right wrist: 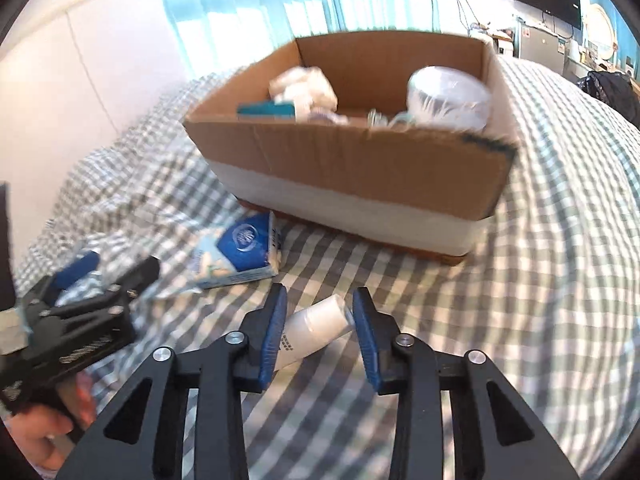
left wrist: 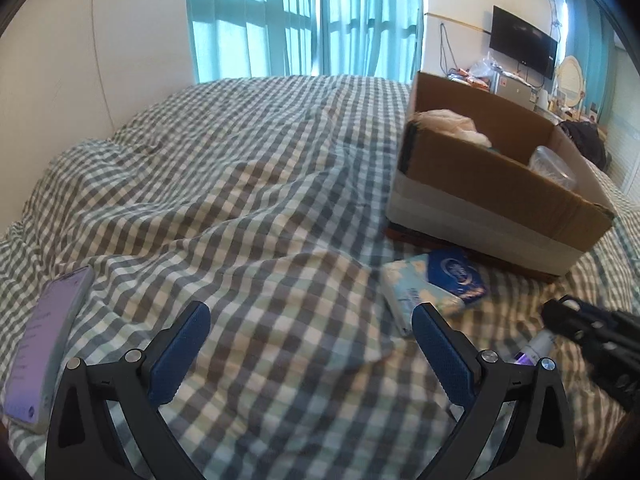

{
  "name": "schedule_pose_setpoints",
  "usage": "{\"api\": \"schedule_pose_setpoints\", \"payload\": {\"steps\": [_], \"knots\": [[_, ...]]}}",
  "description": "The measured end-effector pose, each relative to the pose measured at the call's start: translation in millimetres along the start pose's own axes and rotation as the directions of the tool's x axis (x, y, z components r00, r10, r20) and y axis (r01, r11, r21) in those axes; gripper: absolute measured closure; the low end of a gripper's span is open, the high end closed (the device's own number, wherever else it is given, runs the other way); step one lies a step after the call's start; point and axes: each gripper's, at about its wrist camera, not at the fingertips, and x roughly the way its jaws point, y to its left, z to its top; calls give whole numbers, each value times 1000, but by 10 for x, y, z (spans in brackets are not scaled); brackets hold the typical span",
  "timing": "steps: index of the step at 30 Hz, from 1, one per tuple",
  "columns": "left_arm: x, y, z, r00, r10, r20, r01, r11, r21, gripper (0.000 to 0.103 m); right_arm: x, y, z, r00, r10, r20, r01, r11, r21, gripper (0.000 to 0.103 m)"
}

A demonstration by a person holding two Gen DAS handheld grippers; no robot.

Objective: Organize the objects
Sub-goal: 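Grasp the white tube with the right gripper while the left approaches the tissue pack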

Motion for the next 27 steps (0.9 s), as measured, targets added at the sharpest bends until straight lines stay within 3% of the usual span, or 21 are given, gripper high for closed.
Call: {"api": "schedule_pose_setpoints", "payload": {"steps": [9,14,19,27], "knots": [[-224,-317,-54,999,-37,-8,37,999,28,0,-649,-276,248,993,21,120,-25,999,37,82],[-163,-483,13,998,-63,-16,63,997,37,0,-941,-448,363,981,-56,185,57,998,0,82],[26,-682,87,994,-102,-48,104,994,40,0,-872,-622,398,976,-125,178,131,991,-22,83],[398,-836,180,989,-110,-94,113,993,34,0,-548,-793,399,983,-131,128,134,991,-11,83]]}}
